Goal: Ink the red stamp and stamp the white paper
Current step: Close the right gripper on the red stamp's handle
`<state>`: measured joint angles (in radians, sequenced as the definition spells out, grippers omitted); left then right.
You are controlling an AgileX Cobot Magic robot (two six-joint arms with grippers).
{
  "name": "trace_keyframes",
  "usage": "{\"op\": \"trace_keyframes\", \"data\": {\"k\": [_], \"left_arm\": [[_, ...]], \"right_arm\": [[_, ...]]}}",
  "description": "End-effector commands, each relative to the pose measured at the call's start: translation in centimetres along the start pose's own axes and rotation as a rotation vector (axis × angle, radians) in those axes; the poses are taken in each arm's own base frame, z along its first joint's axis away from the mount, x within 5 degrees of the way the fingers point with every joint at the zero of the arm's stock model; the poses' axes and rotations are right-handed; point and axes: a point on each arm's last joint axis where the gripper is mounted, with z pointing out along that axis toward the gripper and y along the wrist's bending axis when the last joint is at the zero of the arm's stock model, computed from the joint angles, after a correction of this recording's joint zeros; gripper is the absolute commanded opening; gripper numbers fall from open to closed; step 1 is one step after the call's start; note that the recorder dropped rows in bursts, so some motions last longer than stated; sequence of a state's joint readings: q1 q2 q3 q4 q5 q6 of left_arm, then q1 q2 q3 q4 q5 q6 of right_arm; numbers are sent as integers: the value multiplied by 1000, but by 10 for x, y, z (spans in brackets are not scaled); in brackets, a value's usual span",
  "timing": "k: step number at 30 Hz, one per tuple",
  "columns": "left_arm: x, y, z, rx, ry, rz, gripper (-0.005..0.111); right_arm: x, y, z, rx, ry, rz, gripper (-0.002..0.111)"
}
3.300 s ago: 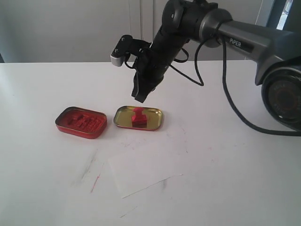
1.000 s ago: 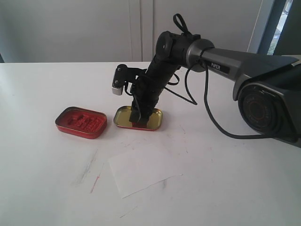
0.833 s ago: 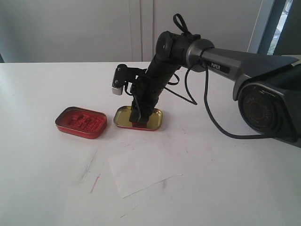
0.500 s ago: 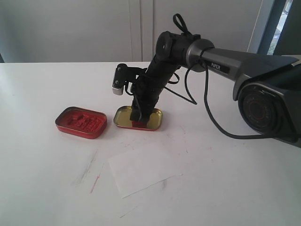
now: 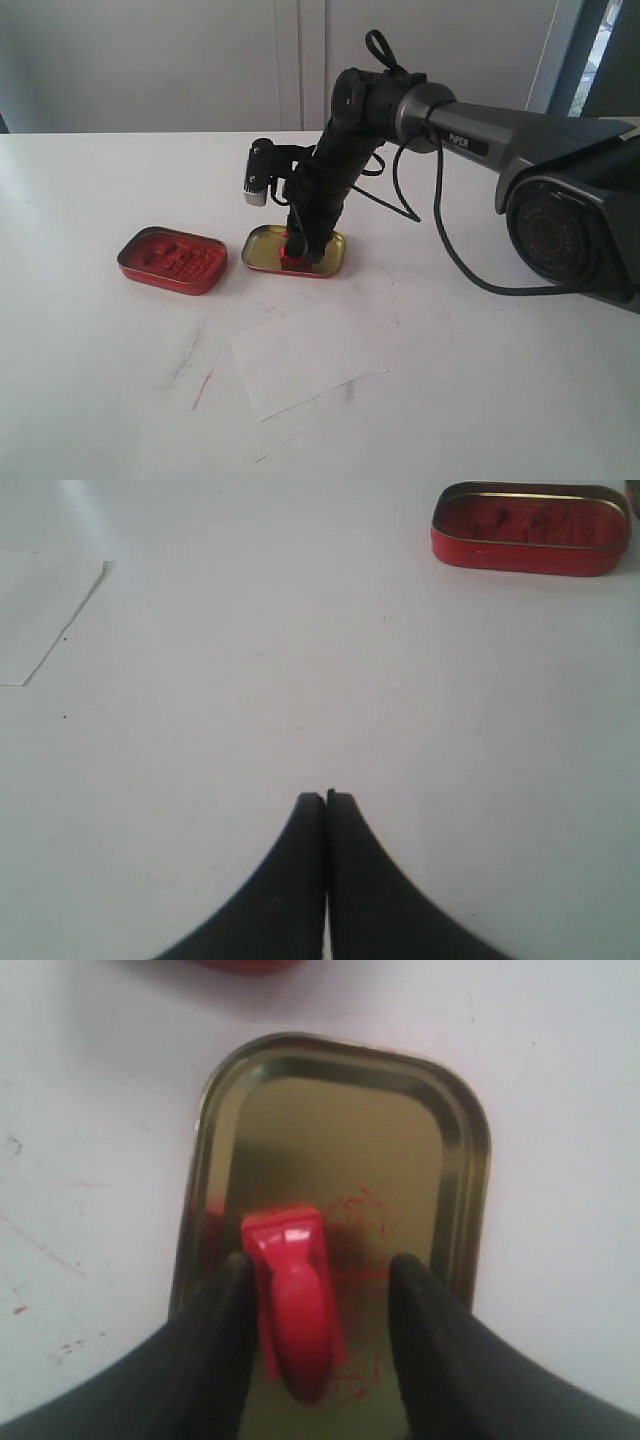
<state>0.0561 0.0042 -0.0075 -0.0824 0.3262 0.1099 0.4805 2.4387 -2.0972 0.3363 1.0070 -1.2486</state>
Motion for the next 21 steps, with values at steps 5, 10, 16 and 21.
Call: {"op": "trace_keyframes", "data": {"k": [5, 10, 16, 21], "left_arm": [[3, 0, 1, 3, 14, -4, 0], [3, 0, 1, 3, 14, -4, 0], [3, 0, 1, 3, 14, -4, 0], [3, 0, 1, 3, 14, -4, 0]], "right_arm": [[-4, 0, -3, -1, -31, 11, 41], [-4, 0, -3, -3, -31, 11, 41], [-5, 1, -3, -12, -34, 17, 41], [-7, 2, -3, -22, -65, 39, 41]]}}
